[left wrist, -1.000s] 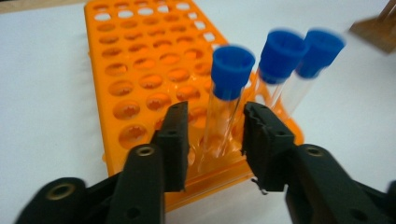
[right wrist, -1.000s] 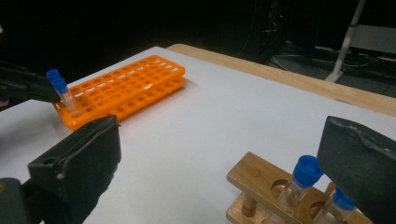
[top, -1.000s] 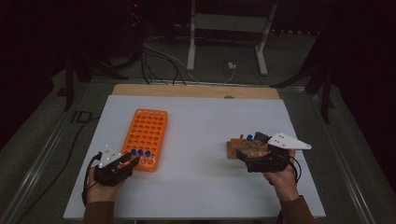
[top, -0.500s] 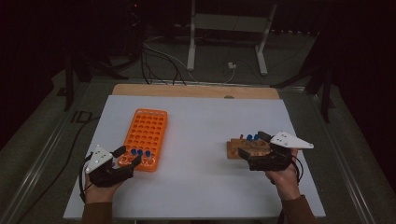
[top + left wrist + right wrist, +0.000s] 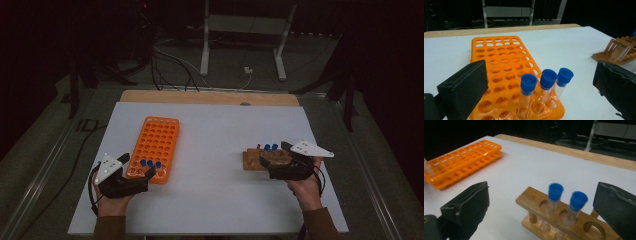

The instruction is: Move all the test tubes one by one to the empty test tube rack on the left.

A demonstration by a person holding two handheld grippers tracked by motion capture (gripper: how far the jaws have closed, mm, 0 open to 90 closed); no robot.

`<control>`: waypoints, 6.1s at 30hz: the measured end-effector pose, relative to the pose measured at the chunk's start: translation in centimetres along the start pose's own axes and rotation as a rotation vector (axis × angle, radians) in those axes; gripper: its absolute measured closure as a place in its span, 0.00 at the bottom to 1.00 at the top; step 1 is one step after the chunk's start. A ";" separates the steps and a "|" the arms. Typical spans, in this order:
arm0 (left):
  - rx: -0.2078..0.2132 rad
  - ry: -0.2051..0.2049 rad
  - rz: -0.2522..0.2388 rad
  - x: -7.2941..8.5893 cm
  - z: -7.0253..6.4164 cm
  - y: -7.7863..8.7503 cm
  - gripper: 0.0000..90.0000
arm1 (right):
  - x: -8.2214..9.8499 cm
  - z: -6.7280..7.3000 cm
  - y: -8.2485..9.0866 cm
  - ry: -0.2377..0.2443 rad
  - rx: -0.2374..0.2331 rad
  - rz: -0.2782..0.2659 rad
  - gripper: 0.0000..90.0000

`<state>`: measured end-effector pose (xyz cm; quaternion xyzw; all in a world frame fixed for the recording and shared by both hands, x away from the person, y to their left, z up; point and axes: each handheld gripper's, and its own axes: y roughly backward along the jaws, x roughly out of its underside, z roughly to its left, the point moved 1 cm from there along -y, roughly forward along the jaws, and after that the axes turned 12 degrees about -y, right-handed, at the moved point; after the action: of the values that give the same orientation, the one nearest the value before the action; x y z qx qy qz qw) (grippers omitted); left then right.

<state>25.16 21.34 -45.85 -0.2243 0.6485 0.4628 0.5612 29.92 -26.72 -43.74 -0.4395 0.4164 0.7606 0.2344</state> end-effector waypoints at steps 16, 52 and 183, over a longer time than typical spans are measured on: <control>-0.007 0.013 0.000 0.1 0.2 0.0 0.01 | 0.9 -2.6 -0.7 -0.018 0.085 0.038 0.47; 0.009 0.008 0.017 0.2 -0.2 -0.3 0.01 | 1.1 -2.7 -1.8 0.013 0.107 0.038 0.85; 0.400 -0.265 0.018 -6.5 -18.6 -12.7 0.77 | -0.3 6.7 -1.0 0.094 -0.222 0.051 0.85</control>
<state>27.57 -1.97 -45.26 -0.0403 0.6500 0.3554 0.6705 27.64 -20.55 -42.18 -0.4871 0.3513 0.7863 0.1450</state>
